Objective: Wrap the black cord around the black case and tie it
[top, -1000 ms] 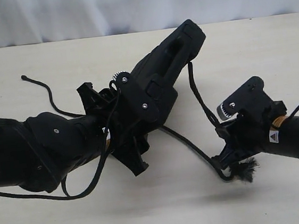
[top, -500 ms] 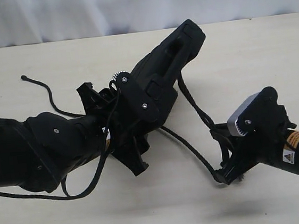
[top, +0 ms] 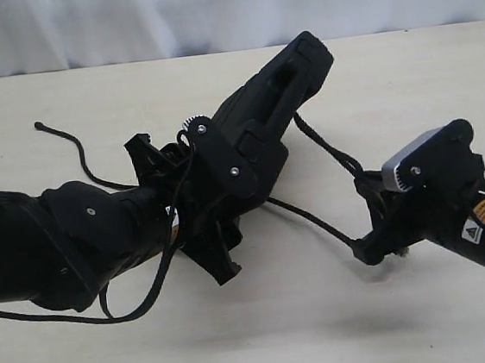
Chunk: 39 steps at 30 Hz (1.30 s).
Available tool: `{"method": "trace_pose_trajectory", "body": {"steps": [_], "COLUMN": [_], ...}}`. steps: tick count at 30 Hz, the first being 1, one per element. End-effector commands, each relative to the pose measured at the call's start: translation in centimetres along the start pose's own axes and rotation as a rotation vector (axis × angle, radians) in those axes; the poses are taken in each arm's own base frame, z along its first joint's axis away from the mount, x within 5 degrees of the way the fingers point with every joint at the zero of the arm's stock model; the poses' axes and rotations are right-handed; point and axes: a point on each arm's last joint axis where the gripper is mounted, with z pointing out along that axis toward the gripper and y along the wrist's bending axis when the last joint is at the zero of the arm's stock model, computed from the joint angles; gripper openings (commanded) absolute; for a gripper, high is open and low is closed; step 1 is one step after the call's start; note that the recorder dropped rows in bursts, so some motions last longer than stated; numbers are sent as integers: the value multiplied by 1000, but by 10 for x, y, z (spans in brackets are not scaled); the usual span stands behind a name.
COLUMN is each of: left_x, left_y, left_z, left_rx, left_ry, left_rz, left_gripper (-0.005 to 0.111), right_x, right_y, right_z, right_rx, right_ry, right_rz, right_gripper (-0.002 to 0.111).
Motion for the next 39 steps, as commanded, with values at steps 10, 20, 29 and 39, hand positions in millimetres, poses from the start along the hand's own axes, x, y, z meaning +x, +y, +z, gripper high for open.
{"method": "trace_pose_trajectory", "body": {"steps": [10, 20, 29, 39], "left_x": [-1, -3, -3, -3], "left_y": [-3, -12, -14, -13], "left_z": [-1, -2, -2, -2], "left_rx": [46, 141, 162, 154], "left_ry": [-8, -23, -27, -24], "left_rz": [-42, -36, -36, -41], "left_gripper": [0, 0, 9, 64], "right_x": [-42, -47, -54, -55], "right_y": [1, 2, 2, 2], "right_z": [18, 51, 62, 62], "right_rx": [-73, -101, -117, -117], "right_ry": [-120, -98, -112, -113], "right_rz": [14, 8, 38, 38], "right_gripper": [4, 4, 4, 4]}}
